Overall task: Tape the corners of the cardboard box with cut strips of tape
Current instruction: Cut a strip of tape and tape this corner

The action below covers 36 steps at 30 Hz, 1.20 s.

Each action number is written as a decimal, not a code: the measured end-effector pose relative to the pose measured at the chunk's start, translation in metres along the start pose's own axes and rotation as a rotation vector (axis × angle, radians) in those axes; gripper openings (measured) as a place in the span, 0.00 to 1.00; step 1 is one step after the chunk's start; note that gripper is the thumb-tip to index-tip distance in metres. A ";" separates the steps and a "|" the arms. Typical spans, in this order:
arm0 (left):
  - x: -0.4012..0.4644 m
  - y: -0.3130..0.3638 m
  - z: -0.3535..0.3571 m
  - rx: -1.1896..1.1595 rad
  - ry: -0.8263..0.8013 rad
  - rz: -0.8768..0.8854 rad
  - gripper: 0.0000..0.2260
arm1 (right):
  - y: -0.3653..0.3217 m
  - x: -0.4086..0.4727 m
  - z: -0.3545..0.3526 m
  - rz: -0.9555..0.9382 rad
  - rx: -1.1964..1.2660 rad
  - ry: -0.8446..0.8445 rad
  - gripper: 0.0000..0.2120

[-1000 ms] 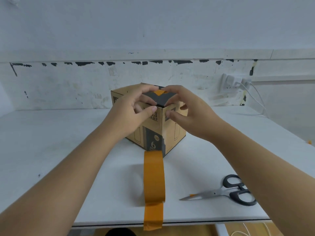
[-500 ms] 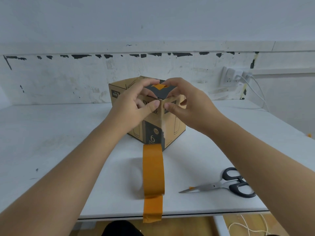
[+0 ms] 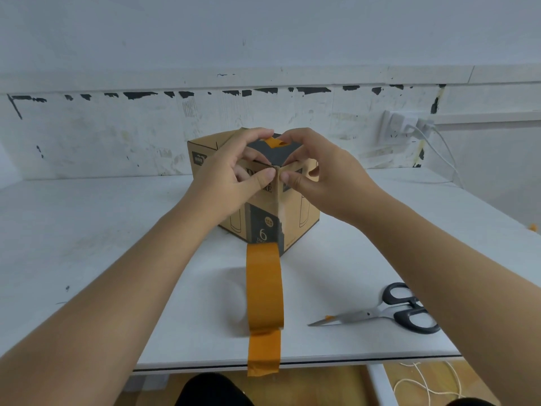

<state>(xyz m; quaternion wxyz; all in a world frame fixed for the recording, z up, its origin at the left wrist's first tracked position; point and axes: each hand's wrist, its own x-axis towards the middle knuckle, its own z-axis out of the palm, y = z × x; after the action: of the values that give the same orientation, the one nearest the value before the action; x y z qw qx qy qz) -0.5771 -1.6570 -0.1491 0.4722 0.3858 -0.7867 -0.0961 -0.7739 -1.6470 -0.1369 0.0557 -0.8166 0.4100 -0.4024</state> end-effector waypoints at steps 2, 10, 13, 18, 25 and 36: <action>-0.001 0.000 0.002 0.007 0.017 0.004 0.21 | 0.000 0.001 0.001 0.007 0.001 0.011 0.20; -0.002 0.000 0.003 -0.044 0.025 -0.003 0.21 | -0.003 0.001 -0.001 0.029 -0.017 -0.012 0.20; -0.002 0.000 0.002 -0.087 0.005 -0.016 0.22 | -0.004 -0.001 -0.004 0.029 -0.002 -0.009 0.20; 0.000 0.000 0.001 -0.052 -0.001 -0.019 0.22 | -0.005 -0.001 -0.001 0.037 -0.006 0.003 0.20; -0.001 0.004 0.000 -0.007 -0.010 -0.015 0.23 | -0.008 -0.002 -0.002 0.041 -0.004 0.001 0.20; 0.003 0.023 -0.021 0.060 -0.039 -0.015 0.22 | -0.024 0.002 -0.021 0.103 0.126 -0.024 0.12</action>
<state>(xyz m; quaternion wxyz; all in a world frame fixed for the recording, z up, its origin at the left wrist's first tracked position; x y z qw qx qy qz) -0.5729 -1.6386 -0.1240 0.4443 0.4040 -0.7953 -0.0835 -0.7728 -1.6279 -0.1114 0.1325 -0.7940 0.4246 -0.4144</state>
